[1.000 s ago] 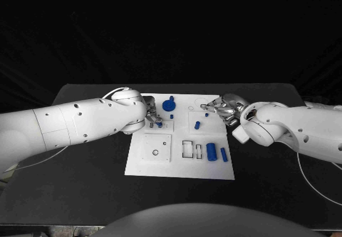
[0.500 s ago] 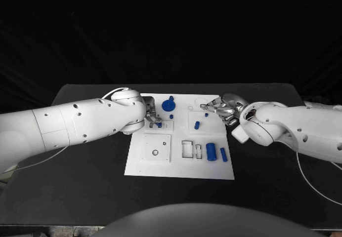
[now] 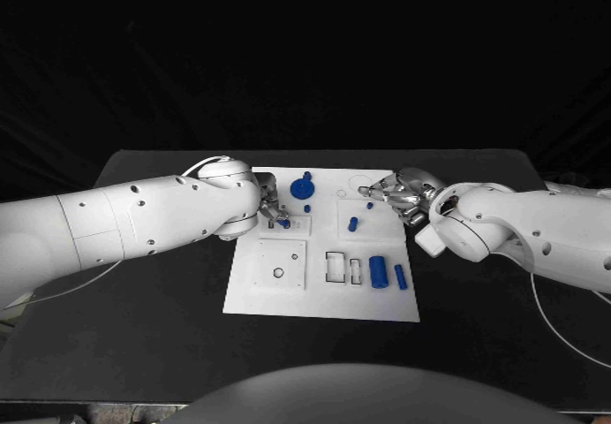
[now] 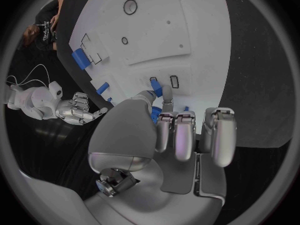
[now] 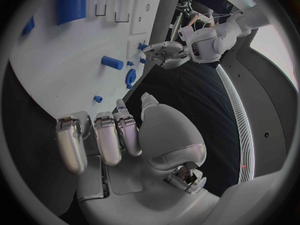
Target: Assemble the parts on the task board
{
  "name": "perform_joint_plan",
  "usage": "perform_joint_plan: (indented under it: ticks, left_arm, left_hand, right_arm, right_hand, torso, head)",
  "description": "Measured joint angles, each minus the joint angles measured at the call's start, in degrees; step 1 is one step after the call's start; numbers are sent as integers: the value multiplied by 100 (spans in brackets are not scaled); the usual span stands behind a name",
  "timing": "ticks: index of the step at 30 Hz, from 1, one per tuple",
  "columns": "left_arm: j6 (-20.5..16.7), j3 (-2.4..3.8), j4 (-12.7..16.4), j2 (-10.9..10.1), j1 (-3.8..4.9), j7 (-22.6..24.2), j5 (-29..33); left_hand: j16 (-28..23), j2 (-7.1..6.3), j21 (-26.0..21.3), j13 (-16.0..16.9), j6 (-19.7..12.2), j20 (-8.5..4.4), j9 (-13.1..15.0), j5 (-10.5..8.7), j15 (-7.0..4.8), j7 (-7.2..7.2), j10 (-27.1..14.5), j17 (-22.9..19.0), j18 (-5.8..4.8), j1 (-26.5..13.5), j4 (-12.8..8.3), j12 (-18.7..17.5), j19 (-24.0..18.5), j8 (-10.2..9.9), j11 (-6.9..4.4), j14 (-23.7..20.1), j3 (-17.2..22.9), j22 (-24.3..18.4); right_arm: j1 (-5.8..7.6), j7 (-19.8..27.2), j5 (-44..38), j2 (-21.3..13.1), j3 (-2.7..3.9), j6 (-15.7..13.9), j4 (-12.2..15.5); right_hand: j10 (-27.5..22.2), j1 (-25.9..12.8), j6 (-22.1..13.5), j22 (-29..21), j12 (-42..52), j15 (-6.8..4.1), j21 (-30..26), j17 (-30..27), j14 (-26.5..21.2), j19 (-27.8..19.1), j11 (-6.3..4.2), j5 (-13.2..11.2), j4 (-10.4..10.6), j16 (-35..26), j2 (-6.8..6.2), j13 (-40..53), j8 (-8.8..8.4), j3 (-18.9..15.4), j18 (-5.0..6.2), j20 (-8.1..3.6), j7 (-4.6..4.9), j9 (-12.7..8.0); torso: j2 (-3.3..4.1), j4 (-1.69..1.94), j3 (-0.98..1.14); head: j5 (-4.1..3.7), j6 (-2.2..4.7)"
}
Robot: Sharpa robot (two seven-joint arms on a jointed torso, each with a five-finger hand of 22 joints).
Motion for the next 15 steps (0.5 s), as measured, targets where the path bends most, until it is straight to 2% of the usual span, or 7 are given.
perform_joint_plan:
  ticks: [12, 15]
  left_arm:
    - [20, -3, -6, 9, -2, 19, 26]
    - [22, -3, -7, 11, -2, 24, 30]
  left_hand:
    - [0, -79, 0, 0, 20, 0, -74, 0, 20, 20, 0, 0, -1, -151, 16, 0, 0, -28, 0, -20, 16, 0]
    - [0, -56, 0, 0, 20, 0, -99, 0, 35, 20, -12, 0, -1, -222, 32, 0, 0, -53, 12, -6, -1, 0]
  right_arm:
    - [-1, 1, 0, 0, 0, 0, -3]
    - [-1, 1, 0, 0, 0, 0, -4]
  right_hand:
    - [0, 0, 0, -1, 0, 0, 0, -1, 0, 0, 0, 0, 0, 0, 0, 4, 2, 0, 0, 0, 0, -1]
    - [0, 0, 0, -1, 0, 0, 0, -1, 0, 0, 0, 0, 0, 0, 0, 3, 22, 0, 0, 0, 0, -1]
  torso:
    - [1, -3, -2]
    - [1, -3, -2]
  head:
    - [-12, 0]
    - [-12, 0]
